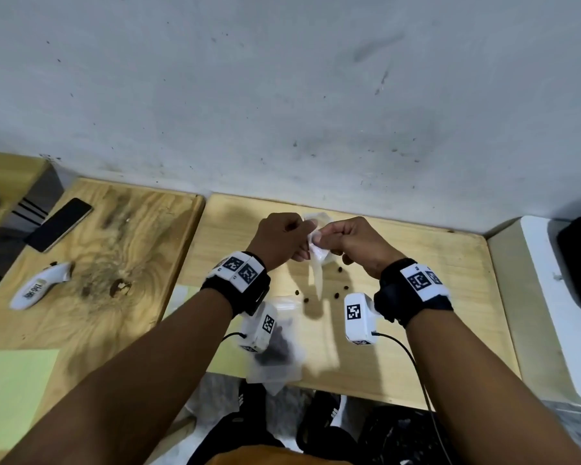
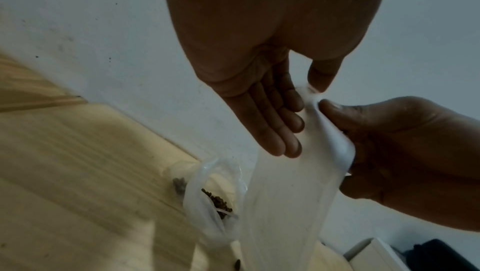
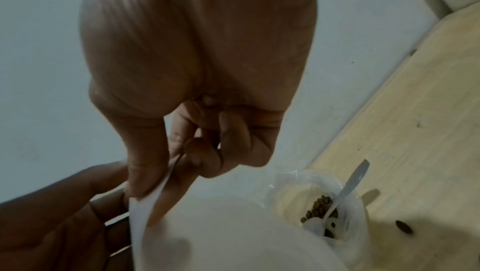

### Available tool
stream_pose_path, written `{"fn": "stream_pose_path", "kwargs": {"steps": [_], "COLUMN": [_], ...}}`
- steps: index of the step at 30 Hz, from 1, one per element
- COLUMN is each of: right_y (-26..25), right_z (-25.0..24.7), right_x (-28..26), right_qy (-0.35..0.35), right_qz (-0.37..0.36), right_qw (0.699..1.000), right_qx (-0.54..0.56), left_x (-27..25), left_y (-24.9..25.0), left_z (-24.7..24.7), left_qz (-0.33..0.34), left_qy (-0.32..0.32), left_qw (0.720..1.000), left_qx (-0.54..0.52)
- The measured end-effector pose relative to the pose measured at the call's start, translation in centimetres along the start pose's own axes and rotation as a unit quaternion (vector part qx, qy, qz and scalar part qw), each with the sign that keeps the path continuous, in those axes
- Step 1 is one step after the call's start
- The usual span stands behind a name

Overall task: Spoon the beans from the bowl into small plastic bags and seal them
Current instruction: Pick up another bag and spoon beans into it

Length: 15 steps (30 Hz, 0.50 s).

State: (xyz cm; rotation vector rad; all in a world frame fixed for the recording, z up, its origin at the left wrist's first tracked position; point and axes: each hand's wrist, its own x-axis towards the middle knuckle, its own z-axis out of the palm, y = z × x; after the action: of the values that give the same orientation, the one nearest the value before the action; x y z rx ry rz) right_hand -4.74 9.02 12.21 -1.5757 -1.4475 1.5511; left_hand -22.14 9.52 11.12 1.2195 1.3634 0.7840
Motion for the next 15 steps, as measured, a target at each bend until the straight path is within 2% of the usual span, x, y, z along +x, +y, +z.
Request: {"fn": "stream_pose_path", "kwargs": {"steps": [6, 10, 13, 15], "right_y": [0.4, 1.8, 2.4, 3.2], "right_z": [0.2, 0.2, -0.1, -0.3], "right_x": [-0.3, -0.2, -0.4, -0.4], "right_qy": [0.008, 0.003, -0.003, 0.034], "right_qz": [-0.005, 0.005, 0.004, 0.023], "right_qw": [1.0, 0.999, 0.999, 0.996], "right_qx": [0.02, 0.038, 0.043, 0.083], "left_x": [-0.2, -0.3, -0.6, -0.4], "left_y": [-0.3, -0.2, -0.4, -1.0], "left_z": [0.2, 0.4, 0.4, 0.3], "left_qz": [-0.023, -0.069, -0.078, -0.084], "left_qy": [-0.031, -0.015, -0.009, 0.009], "left_qw": [0.998, 0.993, 0.99, 0.991], "left_qx": [-0.044, -0.097, -0.115, -0.103]}}
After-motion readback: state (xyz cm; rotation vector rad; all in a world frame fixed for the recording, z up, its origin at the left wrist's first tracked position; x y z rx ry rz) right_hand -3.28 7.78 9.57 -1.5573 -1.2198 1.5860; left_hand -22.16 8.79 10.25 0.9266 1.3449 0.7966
